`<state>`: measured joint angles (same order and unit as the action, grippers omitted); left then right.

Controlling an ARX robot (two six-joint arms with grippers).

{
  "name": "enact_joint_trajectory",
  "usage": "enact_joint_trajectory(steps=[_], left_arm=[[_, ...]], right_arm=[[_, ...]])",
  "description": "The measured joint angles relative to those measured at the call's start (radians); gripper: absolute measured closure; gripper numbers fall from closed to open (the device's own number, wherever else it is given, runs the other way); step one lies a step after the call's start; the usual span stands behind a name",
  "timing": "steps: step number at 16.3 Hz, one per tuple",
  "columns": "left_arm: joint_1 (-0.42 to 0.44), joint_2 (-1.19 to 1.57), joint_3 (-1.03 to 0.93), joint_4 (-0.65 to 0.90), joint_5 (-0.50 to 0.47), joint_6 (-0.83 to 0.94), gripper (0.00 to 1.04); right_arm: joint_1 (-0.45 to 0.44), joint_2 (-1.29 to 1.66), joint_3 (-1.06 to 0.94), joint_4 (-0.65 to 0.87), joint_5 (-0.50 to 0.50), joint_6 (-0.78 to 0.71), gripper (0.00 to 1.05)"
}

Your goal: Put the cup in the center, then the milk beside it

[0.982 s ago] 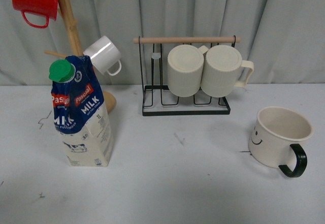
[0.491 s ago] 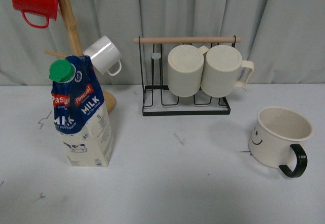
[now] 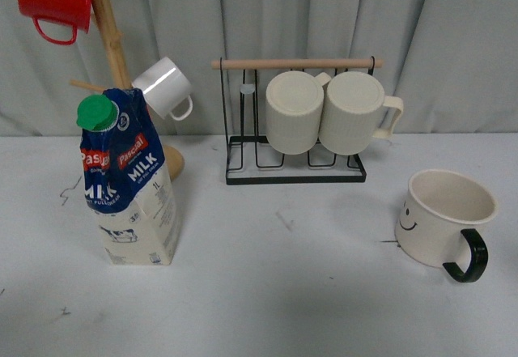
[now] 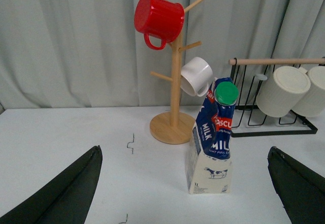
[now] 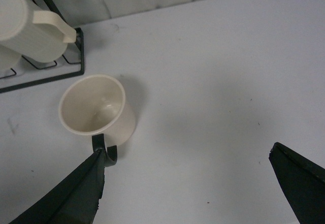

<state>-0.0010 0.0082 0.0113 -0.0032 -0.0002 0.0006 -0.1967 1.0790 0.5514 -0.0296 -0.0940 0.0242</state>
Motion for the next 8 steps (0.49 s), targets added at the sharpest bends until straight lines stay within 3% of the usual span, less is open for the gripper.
enact_joint_trajectory(steps=[8], left_arm=[[0.000,0.000,0.000,0.000,0.000,0.000,0.07]], right_arm=[[0.074,0.605,0.536,-0.299,-0.039,-0.015,0.06]])
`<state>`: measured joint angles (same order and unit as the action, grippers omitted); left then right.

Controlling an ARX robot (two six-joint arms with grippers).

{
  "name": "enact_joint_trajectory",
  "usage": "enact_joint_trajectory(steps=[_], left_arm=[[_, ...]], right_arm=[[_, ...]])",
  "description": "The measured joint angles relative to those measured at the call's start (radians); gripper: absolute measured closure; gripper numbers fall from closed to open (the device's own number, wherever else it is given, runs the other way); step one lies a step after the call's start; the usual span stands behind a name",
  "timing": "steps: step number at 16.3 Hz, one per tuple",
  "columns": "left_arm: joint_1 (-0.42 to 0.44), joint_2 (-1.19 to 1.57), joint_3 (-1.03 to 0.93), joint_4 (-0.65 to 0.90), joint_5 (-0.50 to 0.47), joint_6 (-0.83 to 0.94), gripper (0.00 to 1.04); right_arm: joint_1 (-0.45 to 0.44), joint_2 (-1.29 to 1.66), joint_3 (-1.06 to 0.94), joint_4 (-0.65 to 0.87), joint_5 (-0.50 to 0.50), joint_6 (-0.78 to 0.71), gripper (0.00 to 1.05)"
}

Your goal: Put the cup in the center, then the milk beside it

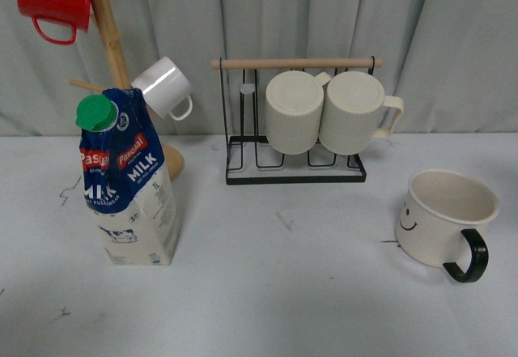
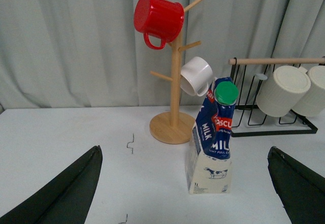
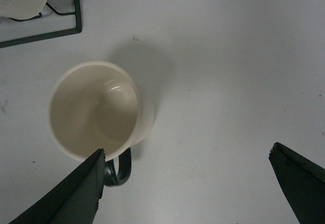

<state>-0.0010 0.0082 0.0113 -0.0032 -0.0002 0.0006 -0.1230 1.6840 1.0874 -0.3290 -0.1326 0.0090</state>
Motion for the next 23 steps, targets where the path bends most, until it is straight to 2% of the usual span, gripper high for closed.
enact_joint_trajectory(steps=[4,7,9,10,14,16,17,18,23], left_arm=[[0.000,0.000,0.000,0.000,0.000,0.000,0.07],[0.000,0.000,0.000,0.000,0.000,0.000,0.07],[0.000,0.000,0.000,0.000,0.000,0.000,0.07],[0.000,0.000,0.000,0.000,0.000,0.000,0.07],[0.000,0.000,0.000,0.000,0.000,0.000,0.07],[0.000,0.000,0.000,0.000,0.000,0.000,0.07],[0.000,0.000,0.000,0.000,0.000,0.000,0.07],[0.000,0.000,0.000,0.000,0.000,0.000,0.07],[0.000,0.000,0.000,0.000,0.000,0.000,0.07]], right_arm=[[0.061,0.253,0.189,-0.061,0.018,0.053,0.06],[0.123,0.399,0.285,-0.070,0.066,0.096,0.06],[0.144,0.451,0.322,-0.096,0.108,0.112,0.25],[0.149,0.471,0.335,-0.107,0.114,0.124,0.40],[0.149,0.475,0.338,-0.121,0.129,0.133,0.75],[0.149,0.475,0.336,-0.126,0.129,0.142,0.88],[0.155,0.459,0.321,-0.135,0.121,0.153,0.99],[0.167,0.423,0.287,-0.143,0.113,0.164,1.02],[0.326,0.252,0.253,-0.150,0.082,0.239,1.02]])
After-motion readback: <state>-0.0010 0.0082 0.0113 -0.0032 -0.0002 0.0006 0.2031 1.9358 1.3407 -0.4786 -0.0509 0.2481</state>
